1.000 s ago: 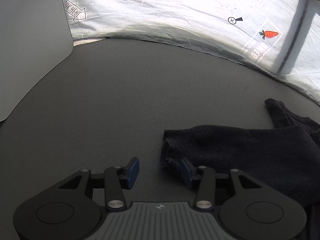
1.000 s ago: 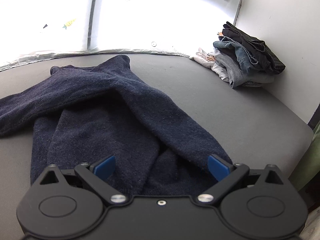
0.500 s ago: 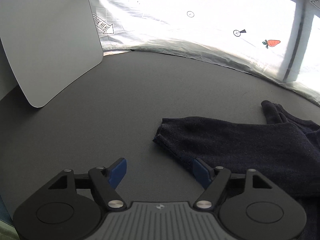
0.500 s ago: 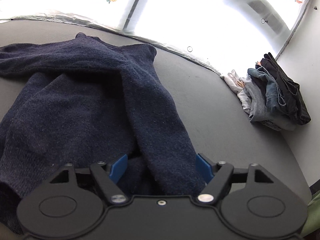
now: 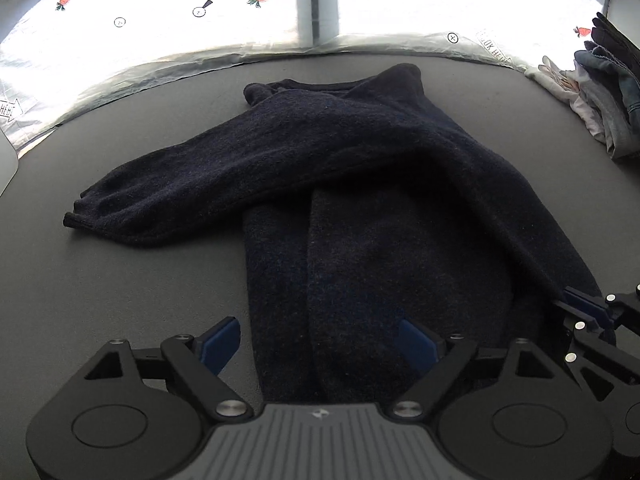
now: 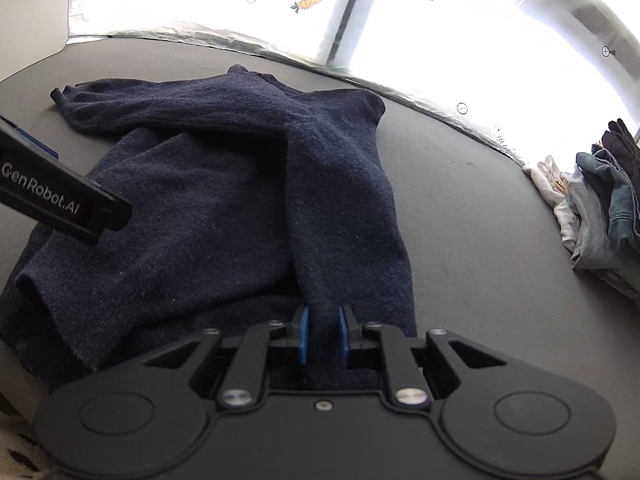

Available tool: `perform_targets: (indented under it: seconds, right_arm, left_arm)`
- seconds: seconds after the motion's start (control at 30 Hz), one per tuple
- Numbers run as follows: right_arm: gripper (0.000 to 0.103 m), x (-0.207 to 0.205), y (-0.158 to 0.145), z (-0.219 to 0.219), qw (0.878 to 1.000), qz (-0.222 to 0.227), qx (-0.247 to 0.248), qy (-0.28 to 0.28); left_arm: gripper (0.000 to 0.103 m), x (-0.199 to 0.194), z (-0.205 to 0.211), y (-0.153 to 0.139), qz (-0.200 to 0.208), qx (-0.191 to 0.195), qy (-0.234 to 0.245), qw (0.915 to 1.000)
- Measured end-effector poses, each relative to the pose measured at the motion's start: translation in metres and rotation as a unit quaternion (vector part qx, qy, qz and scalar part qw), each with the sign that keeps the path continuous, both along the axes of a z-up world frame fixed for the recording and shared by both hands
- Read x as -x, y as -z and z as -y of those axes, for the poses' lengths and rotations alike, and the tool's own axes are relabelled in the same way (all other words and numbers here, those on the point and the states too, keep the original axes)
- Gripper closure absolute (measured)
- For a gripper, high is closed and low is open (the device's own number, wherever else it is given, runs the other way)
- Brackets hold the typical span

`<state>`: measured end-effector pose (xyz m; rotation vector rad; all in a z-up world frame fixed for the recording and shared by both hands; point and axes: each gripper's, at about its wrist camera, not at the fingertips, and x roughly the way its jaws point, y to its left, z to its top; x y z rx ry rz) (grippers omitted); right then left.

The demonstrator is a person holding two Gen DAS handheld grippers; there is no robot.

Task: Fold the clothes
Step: 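Lift the hem with the right gripper and fold it toward the collar, release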

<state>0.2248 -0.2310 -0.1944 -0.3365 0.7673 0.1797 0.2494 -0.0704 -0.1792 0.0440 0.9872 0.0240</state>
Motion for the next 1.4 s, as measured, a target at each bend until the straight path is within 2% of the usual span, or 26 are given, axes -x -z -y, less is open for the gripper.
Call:
perform_targets:
  seconds: [0.07,0.13,0.2,0.27,0.37,0.4,0.5,0.63,0.67,0.7,0.77,0.83,0.93,1.03,1.07,1.13,1.27,1.37,1.4]
  right_arm:
    - [0.097,0.0,-0.002,0.014,0.999,-0.014,-0.044,0.005]
    - [0.097,-0.002,-0.006,0.034,0.992,-0.032,-0.115,0.027]
    - [0.097,-0.007,-0.009,0.061,0.973,-0.054,-0.212,0.072]
    - [0.097,-0.014,-0.008,0.088,0.94,-0.079,-0.312,0.114]
    - [0.098,-0.019,0.002,0.116,0.883,-0.105,-0.427,0.164]
    - [0.098,-0.02,0.005,0.121,0.868,-0.112,-0.452,0.174]
    - [0.098,-0.026,0.016,0.132,0.81,-0.136,-0.538,0.19]
    - [0.098,-0.032,0.033,0.132,0.714,-0.166,-0.65,0.202]
    - [0.098,-0.034,0.035,0.13,0.698,-0.174,-0.666,0.197]
    - [0.098,-0.036,0.036,0.126,0.689,-0.182,-0.676,0.19]
    - [0.098,-0.039,0.038,0.116,0.682,-0.194,-0.684,0.173]
    - [0.098,-0.043,0.041,0.107,0.698,-0.213,-0.664,0.164]
    - [0.097,-0.049,0.06,0.094,0.722,-0.254,-0.617,0.183]
    - [0.099,-0.049,0.078,0.09,0.712,-0.272,-0.617,0.197]
    - [0.099,-0.05,0.081,0.09,0.705,-0.276,-0.622,0.2]
    - [0.095,-0.052,0.078,0.089,0.701,-0.284,-0.623,0.198]
    - [0.072,-0.056,0.071,0.088,0.689,-0.293,-0.636,0.186]
    - [0.052,-0.063,0.062,0.086,0.675,-0.308,-0.651,0.157]
    - [0.051,-0.068,0.055,0.085,0.68,-0.302,-0.653,0.145]
  left_arm:
    - [0.013,-0.001,-0.001,0.01,-0.019,0.004,-0.02,0.9996]
    - [0.005,-0.001,-0.009,0.018,-0.032,0.026,-0.045,0.9981]
    - [0.0,0.002,-0.02,0.024,-0.034,0.055,-0.066,0.9957]
    - [0.0,0.006,-0.027,0.027,-0.032,0.072,-0.072,0.9943]
    - [0.0,0.014,-0.021,0.027,-0.015,0.051,-0.062,0.9966]
    - [0.0,0.016,-0.02,0.028,-0.011,0.05,-0.064,0.9966]
    - [0.0,0.018,-0.022,0.029,-0.006,0.055,-0.067,0.9962]
    - [0.0,0.02,-0.022,0.03,0.0,0.056,-0.065,0.9963]
    - [0.0,0.021,-0.022,0.03,0.001,0.056,-0.065,0.9963]
    - [0.0,0.021,-0.021,0.03,0.003,0.055,-0.065,0.9963]
    - [0.0,0.022,-0.021,0.03,0.007,0.054,-0.065,0.9964]
    - [0.0,0.023,-0.021,0.031,0.01,0.054,-0.065,0.9963]
    - [0.0,0.025,-0.021,0.031,0.013,0.056,-0.065,0.9962]
    - [0.0,0.026,-0.021,0.032,0.015,0.057,-0.065,0.9962]
    - [0.0,0.026,-0.021,0.032,0.015,0.057,-0.065,0.9961]
    - [0.0,0.025,-0.021,0.032,0.015,0.059,-0.066,0.996]
    - [0.0,0.022,-0.022,0.031,0.007,0.062,-0.067,0.9958]
    - [0.0,0.021,-0.03,0.027,-0.004,0.085,-0.08,0.9932]
    - [0.0,0.021,-0.033,0.026,-0.008,0.093,-0.085,0.992]
